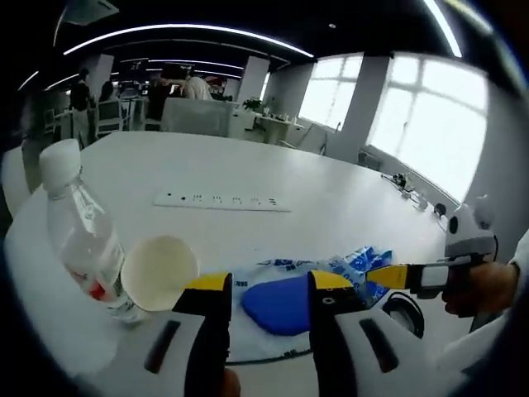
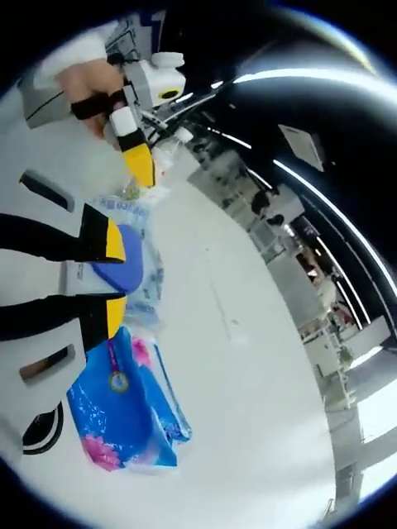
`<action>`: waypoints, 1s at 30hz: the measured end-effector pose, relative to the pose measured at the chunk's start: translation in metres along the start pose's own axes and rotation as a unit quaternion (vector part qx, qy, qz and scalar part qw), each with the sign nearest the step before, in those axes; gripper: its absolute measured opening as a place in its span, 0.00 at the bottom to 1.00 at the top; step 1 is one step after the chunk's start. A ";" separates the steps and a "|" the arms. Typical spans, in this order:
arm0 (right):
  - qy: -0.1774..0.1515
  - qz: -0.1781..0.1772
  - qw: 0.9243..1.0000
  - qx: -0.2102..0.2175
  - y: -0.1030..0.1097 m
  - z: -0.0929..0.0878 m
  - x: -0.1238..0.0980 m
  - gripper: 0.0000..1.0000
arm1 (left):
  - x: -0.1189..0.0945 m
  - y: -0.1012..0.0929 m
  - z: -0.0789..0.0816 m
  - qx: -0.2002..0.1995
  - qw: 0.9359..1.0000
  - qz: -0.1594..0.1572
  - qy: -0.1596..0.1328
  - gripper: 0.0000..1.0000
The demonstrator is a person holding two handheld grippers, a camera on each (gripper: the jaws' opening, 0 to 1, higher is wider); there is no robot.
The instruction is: Arrange the tabletop items into an orderly group along one side of the table until the central work area is clear of visible clutter.
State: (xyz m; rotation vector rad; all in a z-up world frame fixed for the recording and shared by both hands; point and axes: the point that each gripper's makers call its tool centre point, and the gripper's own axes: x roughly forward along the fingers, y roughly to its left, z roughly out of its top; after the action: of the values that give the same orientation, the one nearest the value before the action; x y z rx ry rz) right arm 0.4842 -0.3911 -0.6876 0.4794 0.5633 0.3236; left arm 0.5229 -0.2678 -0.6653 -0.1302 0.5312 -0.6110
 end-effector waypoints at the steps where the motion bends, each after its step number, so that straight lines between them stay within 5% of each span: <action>1: -0.002 0.002 1.000 -0.001 0.001 0.001 -0.001 0.16 | -0.002 -0.003 0.000 0.003 1.000 -0.004 -0.001 0.37; 5: -0.012 0.021 0.999 -0.036 0.009 0.008 -0.012 0.23 | -0.012 -0.010 -0.004 0.005 1.000 -0.015 0.002 0.46; 12: -0.015 0.018 0.994 -0.105 0.009 0.008 -0.033 0.51 | -0.028 -0.010 -0.015 -0.005 1.000 -0.002 0.014 0.70; 21: -0.016 -0.003 0.995 -0.095 -0.002 0.004 -0.064 0.72 | -0.058 -0.006 -0.018 -0.018 1.000 0.017 0.003 0.85; 30: -0.026 -0.025 0.995 -0.093 -0.004 -0.005 -0.097 0.80 | -0.092 -0.003 -0.026 -0.018 0.999 0.031 0.001 0.95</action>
State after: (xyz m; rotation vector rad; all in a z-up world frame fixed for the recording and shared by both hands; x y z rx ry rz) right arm 0.4039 -0.4336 -0.6520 0.2930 0.4889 0.3116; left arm 0.4444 -0.2156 -0.6471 -0.1468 0.5469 -0.5411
